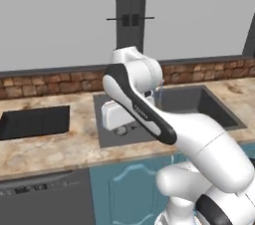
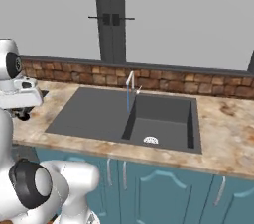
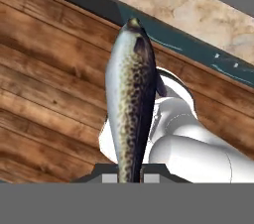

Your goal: Take the fish out of the fridge, briefly rinse it in the sink, and place it on the tray next to the sink.

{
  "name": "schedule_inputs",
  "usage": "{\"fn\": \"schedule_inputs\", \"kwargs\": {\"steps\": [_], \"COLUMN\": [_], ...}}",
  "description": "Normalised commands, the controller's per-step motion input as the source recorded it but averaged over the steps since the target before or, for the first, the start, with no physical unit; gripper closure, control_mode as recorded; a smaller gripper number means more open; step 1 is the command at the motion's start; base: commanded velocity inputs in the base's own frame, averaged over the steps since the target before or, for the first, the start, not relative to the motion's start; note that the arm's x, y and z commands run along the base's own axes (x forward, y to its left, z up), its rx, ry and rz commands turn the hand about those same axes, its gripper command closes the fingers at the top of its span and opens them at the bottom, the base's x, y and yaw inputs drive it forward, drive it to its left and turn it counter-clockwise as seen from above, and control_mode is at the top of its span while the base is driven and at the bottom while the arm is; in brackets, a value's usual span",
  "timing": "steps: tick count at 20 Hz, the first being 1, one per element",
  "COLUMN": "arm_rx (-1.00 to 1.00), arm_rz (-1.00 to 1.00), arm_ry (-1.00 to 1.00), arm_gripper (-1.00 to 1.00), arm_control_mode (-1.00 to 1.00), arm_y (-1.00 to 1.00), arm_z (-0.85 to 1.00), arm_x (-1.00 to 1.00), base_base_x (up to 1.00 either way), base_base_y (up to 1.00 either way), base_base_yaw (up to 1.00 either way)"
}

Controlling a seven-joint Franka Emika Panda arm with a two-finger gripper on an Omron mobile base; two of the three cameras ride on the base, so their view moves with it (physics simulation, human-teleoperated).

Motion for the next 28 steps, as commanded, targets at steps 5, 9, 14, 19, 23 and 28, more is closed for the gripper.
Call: {"fn": "schedule_inputs", "kwargs": {"steps": [5, 9, 14, 19, 23, 28], "arm_rx": [0.0, 0.0, 0.11, 0.13, 0.37, 0.28], "arm_rz": [0.0, 0.0, 0.06, 0.25, 0.38, 0.33], "arm_ry": [0.0, 0.0, -0.33, -0.34, -0.25, 0.03], "arm_gripper": [1.0, 1.0, 1.0, 1.0, 1.0, 1.0], "arm_control_mode": [1.0, 1.0, -1.0, -1.0, -1.0, -1.0], "arm_y": [0.0, 0.0, 0.23, -0.06, -0.82, -0.43], "arm_z": [0.0, 0.0, -0.05, -0.34, -0.49, -0.34], "arm_x": [0.0, 0.0, 0.55, 0.78, 0.77, 0.81], "base_base_x": [0.7, 0.64, 0.11, 0.0, 0.0, 0.0], "base_base_y": [1.0, 1.0, 0.17, 0.0, 0.0, 0.0], "base_base_yaw": [0.03, 0.02, 0.0, 0.0, 0.0, 0.0]}}
